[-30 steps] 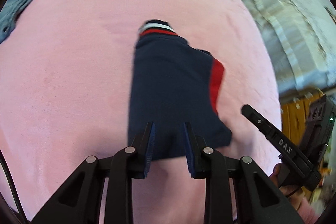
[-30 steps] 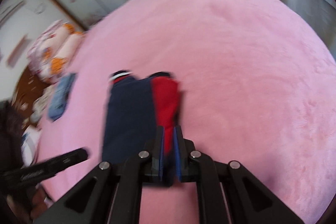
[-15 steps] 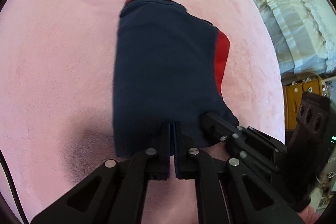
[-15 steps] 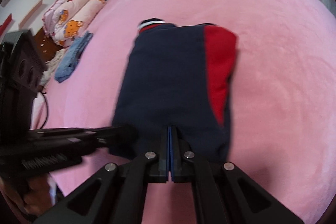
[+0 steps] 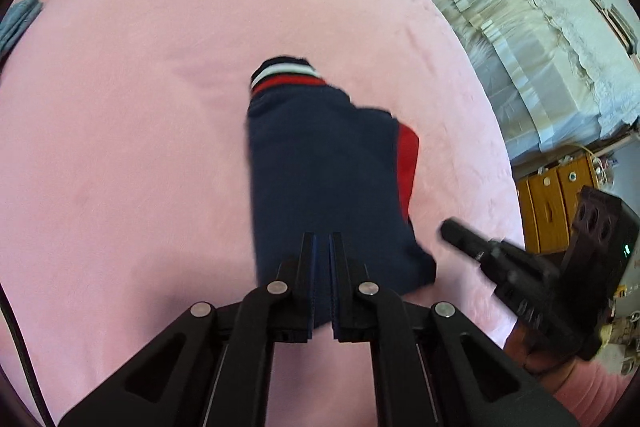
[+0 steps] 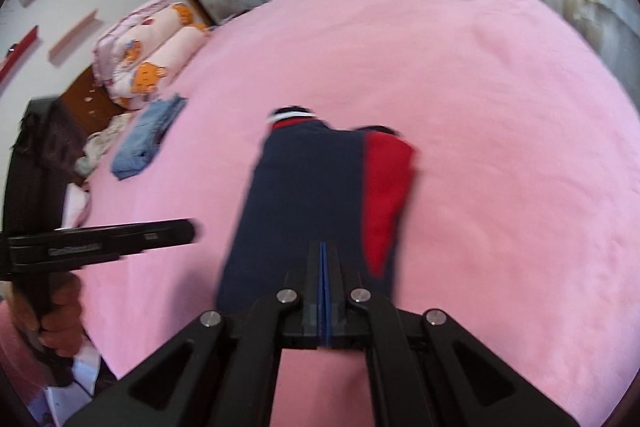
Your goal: Fold large clothes
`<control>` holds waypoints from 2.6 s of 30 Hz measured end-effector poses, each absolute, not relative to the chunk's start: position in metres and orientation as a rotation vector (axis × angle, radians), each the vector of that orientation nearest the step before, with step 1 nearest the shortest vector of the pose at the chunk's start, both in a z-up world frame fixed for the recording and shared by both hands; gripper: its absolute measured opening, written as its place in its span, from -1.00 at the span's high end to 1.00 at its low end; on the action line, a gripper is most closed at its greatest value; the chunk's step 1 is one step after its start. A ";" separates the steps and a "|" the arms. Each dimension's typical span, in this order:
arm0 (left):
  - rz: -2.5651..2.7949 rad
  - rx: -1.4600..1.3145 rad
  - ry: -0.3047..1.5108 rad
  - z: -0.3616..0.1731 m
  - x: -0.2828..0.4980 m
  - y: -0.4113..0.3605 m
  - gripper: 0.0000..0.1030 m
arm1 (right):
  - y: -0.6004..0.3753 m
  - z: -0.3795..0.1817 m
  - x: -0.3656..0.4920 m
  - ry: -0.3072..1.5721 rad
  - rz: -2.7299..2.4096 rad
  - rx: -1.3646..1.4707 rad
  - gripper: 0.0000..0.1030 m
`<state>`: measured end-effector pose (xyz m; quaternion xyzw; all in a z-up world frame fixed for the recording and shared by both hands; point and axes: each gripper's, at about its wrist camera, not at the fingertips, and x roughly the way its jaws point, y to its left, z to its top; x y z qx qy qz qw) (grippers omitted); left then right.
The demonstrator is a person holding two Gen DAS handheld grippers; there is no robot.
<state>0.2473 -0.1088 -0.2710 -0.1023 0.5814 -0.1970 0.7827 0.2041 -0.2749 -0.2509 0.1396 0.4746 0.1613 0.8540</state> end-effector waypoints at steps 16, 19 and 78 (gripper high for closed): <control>-0.404 -0.271 1.206 -0.321 0.354 -0.143 0.95 | -0.279 -0.318 0.305 0.984 0.242 0.456 1.00; -0.357 -0.286 1.169 -0.313 0.364 -0.131 0.95 | -0.298 -0.314 0.305 0.957 0.200 0.450 1.00; -0.065 -0.172 1.382 -0.276 0.237 -0.121 -0.83 | -0.279 -0.269 0.206 1.333 0.073 0.348 -0.42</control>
